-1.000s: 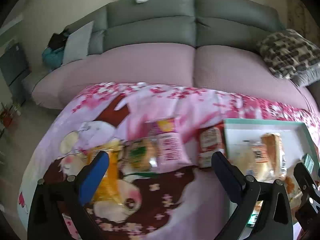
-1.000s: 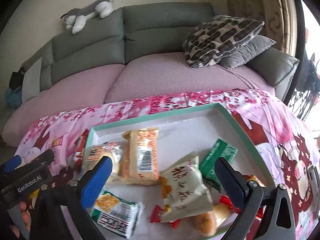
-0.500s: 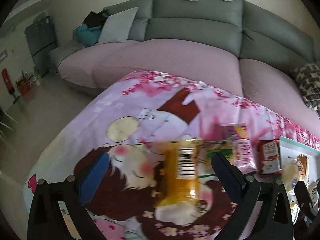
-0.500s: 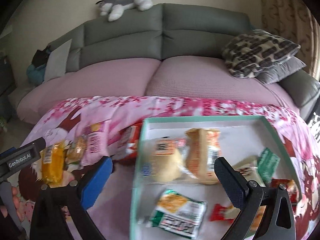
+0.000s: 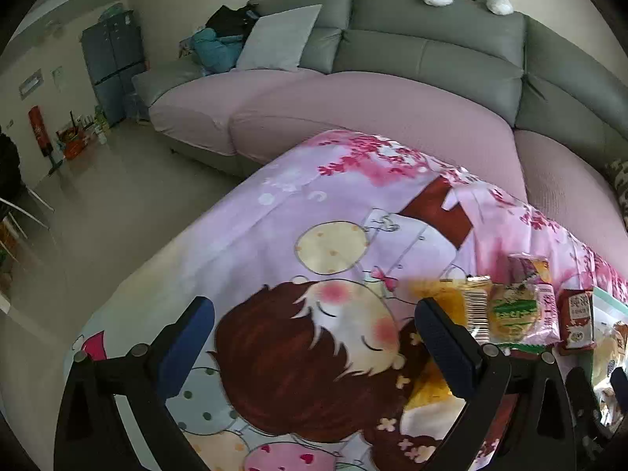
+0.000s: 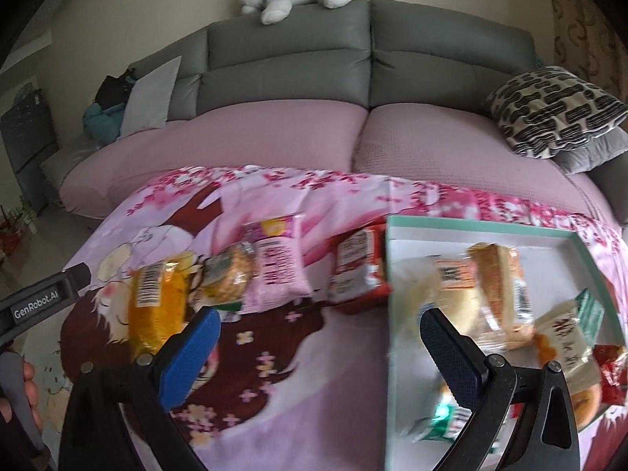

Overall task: Organize snacks
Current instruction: 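Close the left tool on the yellow cake pack while the right tool reaches the green-label cookie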

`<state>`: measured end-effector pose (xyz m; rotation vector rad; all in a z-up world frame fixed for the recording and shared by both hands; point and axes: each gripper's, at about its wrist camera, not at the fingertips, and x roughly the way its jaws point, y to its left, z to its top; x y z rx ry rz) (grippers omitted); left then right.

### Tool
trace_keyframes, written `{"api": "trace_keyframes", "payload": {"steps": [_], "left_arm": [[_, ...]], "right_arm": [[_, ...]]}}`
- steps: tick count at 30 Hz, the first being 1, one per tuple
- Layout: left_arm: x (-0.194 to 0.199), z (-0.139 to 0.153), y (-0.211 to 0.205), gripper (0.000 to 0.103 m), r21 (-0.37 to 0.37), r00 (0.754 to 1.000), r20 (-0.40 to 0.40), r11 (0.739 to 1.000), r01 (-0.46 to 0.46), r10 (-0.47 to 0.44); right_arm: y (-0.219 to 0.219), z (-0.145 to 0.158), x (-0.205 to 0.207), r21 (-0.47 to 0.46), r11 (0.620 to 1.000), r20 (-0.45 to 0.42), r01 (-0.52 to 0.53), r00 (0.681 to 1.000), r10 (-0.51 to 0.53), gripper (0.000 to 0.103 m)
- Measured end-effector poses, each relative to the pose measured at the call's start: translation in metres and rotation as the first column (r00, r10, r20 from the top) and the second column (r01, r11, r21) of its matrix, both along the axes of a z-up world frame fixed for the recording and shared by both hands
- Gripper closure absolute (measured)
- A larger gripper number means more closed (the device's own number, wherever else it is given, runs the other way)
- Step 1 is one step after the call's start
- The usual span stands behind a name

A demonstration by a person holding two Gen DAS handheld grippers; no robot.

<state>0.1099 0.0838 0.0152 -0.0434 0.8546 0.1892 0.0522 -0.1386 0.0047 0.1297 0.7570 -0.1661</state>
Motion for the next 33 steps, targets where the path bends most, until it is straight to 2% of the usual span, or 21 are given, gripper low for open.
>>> {"api": "trace_keyframes", "payload": {"steps": [5, 9, 14, 26, 33], "left_arm": [[0.002, -0.004, 0.01, 0.001, -0.03, 1.0, 0.004, 0.999, -0.031, 0.031], [0.006, -0.01, 0.006, 0.001, -0.066, 1.0, 0.004, 0.998, -0.008, 0.009], [0.014, -0.023, -0.007, 0.001, -0.189, 0.996, -0.024, 0.979, 0.075, -0.081], [0.027, -0.036, -0.04, 0.001, -0.246, 0.975, -0.087, 0.953, 0.179, -0.205], [0.035, -0.056, -0.053, 0.001, -0.292, 0.96, -0.174, 0.942, 0.162, -0.219]], "right_arm": [[0.015, -0.007, 0.005, -0.005, 0.999, -0.004, -0.04, 0.999, 0.04, 0.0], [0.017, -0.011, 0.008, -0.028, 0.999, -0.014, -0.041, 0.999, 0.041, 0.0], [0.013, -0.015, 0.01, -0.019, 0.999, -0.025, -0.034, 0.999, 0.034, 0.0], [0.011, -0.017, 0.022, -0.07, 0.996, -0.03, -0.054, 0.998, 0.052, 0.0], [0.011, -0.02, 0.028, -0.115, 0.992, -0.051, -0.055, 0.997, 0.049, 0.0]]}}
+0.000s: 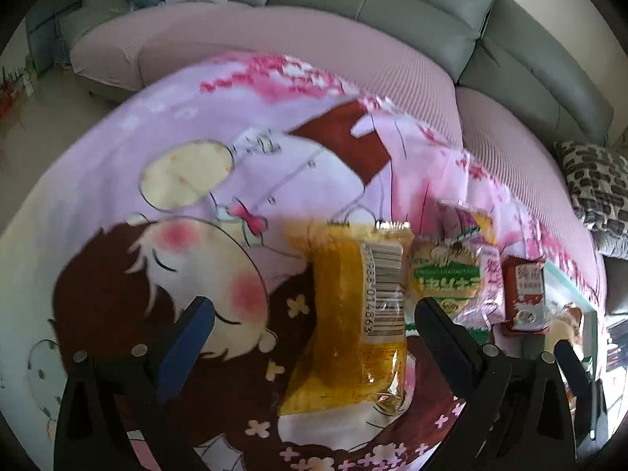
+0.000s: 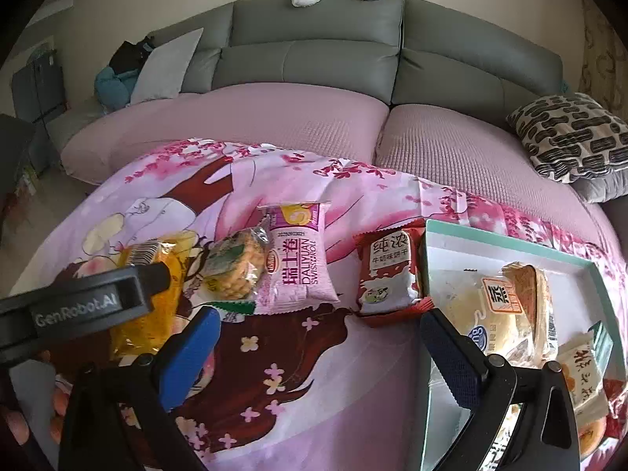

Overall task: Organize snacks
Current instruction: 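Close the left tool on the yellow cake pack while the right tool reaches the green-label cookie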

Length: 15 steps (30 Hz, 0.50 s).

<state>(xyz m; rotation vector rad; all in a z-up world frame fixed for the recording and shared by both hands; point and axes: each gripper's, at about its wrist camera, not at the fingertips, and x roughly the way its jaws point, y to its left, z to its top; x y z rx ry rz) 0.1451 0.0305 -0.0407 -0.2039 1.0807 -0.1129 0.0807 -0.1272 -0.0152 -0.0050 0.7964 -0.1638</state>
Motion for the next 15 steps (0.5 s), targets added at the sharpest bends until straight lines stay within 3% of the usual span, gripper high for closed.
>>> {"api": "trace_keyframes", "payload": {"steps": [3, 6, 8, 15], "left_arm": [[-0.001, -0.002, -0.005, 0.003, 0.02, 1.0, -0.003, 1.0, 0.005, -0.005], [-0.002, 0.0, -0.003, 0.022, -0.005, 1.0, -0.001, 1.0, 0.001, -0.001], [-0.003, 0.0, -0.003, 0.025, -0.02, 1.0, -0.006, 1.0, 0.011, -0.011], [-0.005, 0.009, -0.001, 0.056, -0.052, 0.999, 0.017, 0.998, 0.033, -0.032]], "right_arm": [[-0.002, -0.001, 0.002, -0.001, 1.0, -0.002, 0.005, 1.0, -0.005, 0.0], [-0.002, -0.001, 0.005, -0.007, 1.0, -0.003, 0.006, 1.0, -0.006, 0.0], [0.0, -0.002, 0.007, -0.011, 1.0, -0.001, 0.002, 1.0, -0.002, 0.0], [0.014, 0.0, 0.013, -0.037, 0.999, 0.008, -0.032, 0.999, 0.032, 0.0]]}}
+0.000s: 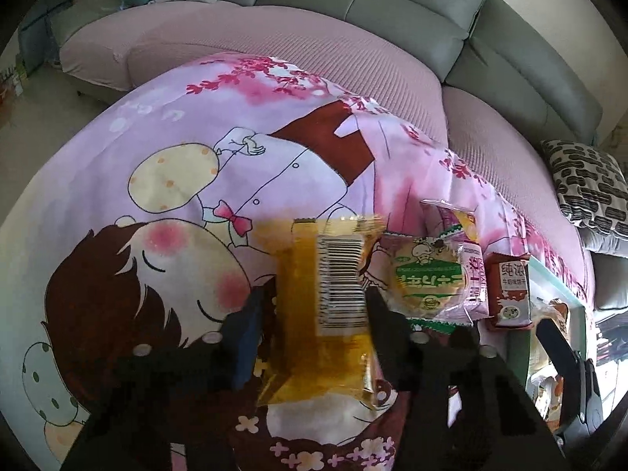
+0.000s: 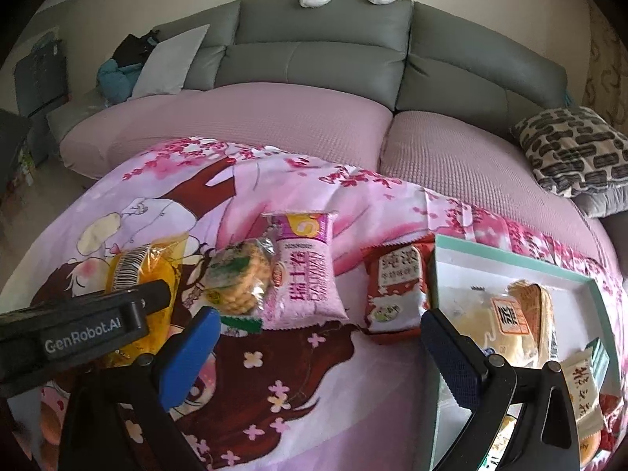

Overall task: Organize snacks
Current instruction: 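Close the left tool on the yellow cake pack while the right tool reaches the green-label cookie, then grip the green-label round cookie with the right tool while the left tool holds the yellow cake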

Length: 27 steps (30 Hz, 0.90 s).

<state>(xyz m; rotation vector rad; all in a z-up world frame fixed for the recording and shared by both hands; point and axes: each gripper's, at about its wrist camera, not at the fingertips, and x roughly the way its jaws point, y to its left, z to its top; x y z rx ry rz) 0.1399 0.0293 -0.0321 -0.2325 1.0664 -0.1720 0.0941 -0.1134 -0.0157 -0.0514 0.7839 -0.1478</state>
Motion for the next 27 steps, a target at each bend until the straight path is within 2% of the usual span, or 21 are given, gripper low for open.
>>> {"api": "trace_keyframes", "payload": {"steps": [1, 13, 17, 19, 21, 25, 27], "left_arm": [[0.0, 0.0, 0.001, 0.059, -0.004, 1.0, 0.001, 1.0, 0.0, 0.0], [0.001, 0.005, 0.038, 0.059, 0.043, 0.991, 0.022, 0.99, -0.134, 0.133], [0.001, 0.005, 0.046, 0.059, 0.052, 0.987, 0.025, 0.985, -0.162, 0.161], [0.001, 0.004, 0.046, 0.059, 0.05, 0.987, 0.021, 0.985, -0.163, 0.162], [0.002, 0.002, 0.046, 0.059, 0.049, 0.987, 0.017, 0.986, -0.159, 0.158], [0.003, 0.0, 0.045, 0.059, 0.042, 0.988, 0.008, 0.987, -0.155, 0.154], [0.003, 0.0, 0.046, 0.059, 0.04, 0.988, 0.006, 0.987, -0.154, 0.154]], "right_arm": [[0.003, 0.0, 0.001, -0.002, 1.0, 0.0, -0.006, 1.0, 0.006, 0.0], [0.039, -0.006, 0.022, -0.055, 0.994, -0.003, -0.09, 0.996, 0.09, 0.001], [0.053, -0.013, 0.03, -0.097, 0.986, -0.029, -0.135, 0.991, 0.132, 0.007], [0.059, -0.017, 0.033, -0.134, 0.98, -0.041, -0.149, 0.989, 0.144, 0.011], [0.063, -0.023, 0.037, -0.154, 0.975, -0.057, -0.159, 0.987, 0.152, 0.019], [0.065, -0.031, 0.041, -0.199, 0.968, -0.076, -0.155, 0.987, 0.142, 0.024], [0.064, -0.031, 0.042, -0.225, 0.964, -0.066, -0.142, 0.989, 0.13, 0.045]]}}
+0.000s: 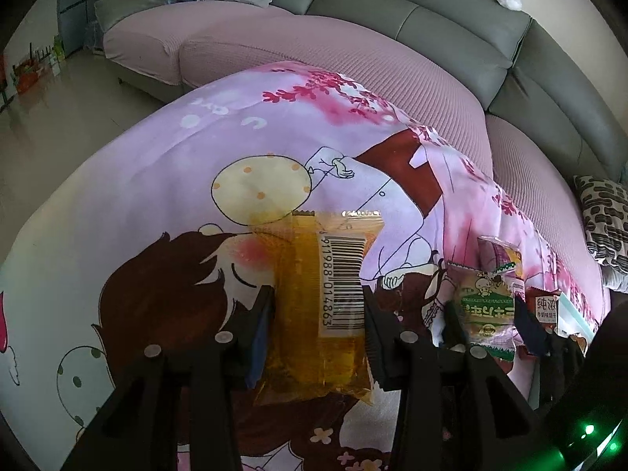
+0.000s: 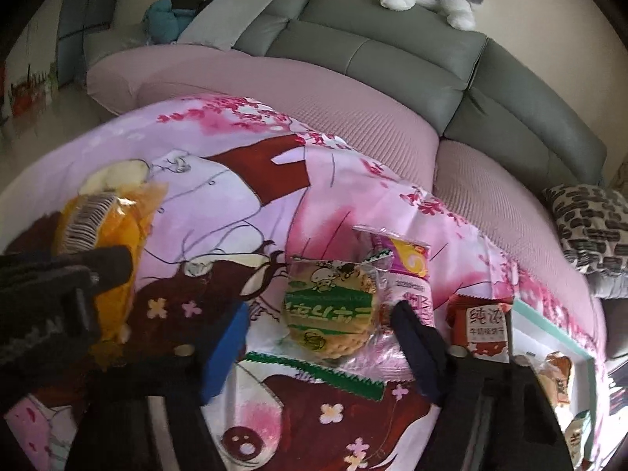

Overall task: Organize snacks
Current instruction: 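Grip the green-label round cookie with the right tool while the left tool holds the yellow cake, then carry the yellow cake pack and green-label cookie over the tray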

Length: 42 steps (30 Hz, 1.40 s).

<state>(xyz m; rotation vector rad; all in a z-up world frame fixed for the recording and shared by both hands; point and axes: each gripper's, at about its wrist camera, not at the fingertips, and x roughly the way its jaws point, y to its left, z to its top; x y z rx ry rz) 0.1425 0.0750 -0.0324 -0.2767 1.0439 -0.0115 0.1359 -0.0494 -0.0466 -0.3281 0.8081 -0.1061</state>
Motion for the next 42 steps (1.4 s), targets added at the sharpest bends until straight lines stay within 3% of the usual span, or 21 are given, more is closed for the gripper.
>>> {"api": "trace_keyframes", "payload": {"steps": [10, 23, 34, 42], "left_arm": [[0.0, 0.001, -0.001, 0.062, 0.01, 1.0, 0.008, 1.0, 0.007, -0.007], [-0.011, 0.024, 0.0, 0.063, 0.02, 0.997, 0.076, 1.0, 0.0, -0.001], [-0.022, 0.047, -0.033, 0.063, 0.034, 0.987, 0.138, 0.996, 0.077, -0.081], [-0.038, 0.064, -0.079, 0.063, 0.048, 0.966, 0.175, 0.981, 0.186, -0.192]], "right_arm": [[-0.008, 0.009, -0.005, 0.081, 0.997, 0.021, -0.008, 1.0, 0.007, 0.05], [-0.028, 0.038, -0.035, 0.165, 0.986, 0.067, 0.04, 0.996, -0.051, 0.05], [-0.065, 0.067, -0.07, 0.186, 0.975, 0.124, 0.123, 0.981, -0.147, 0.05], [-0.117, 0.085, -0.102, 0.221, 0.947, 0.158, 0.234, 0.949, -0.271, 0.05]]}}
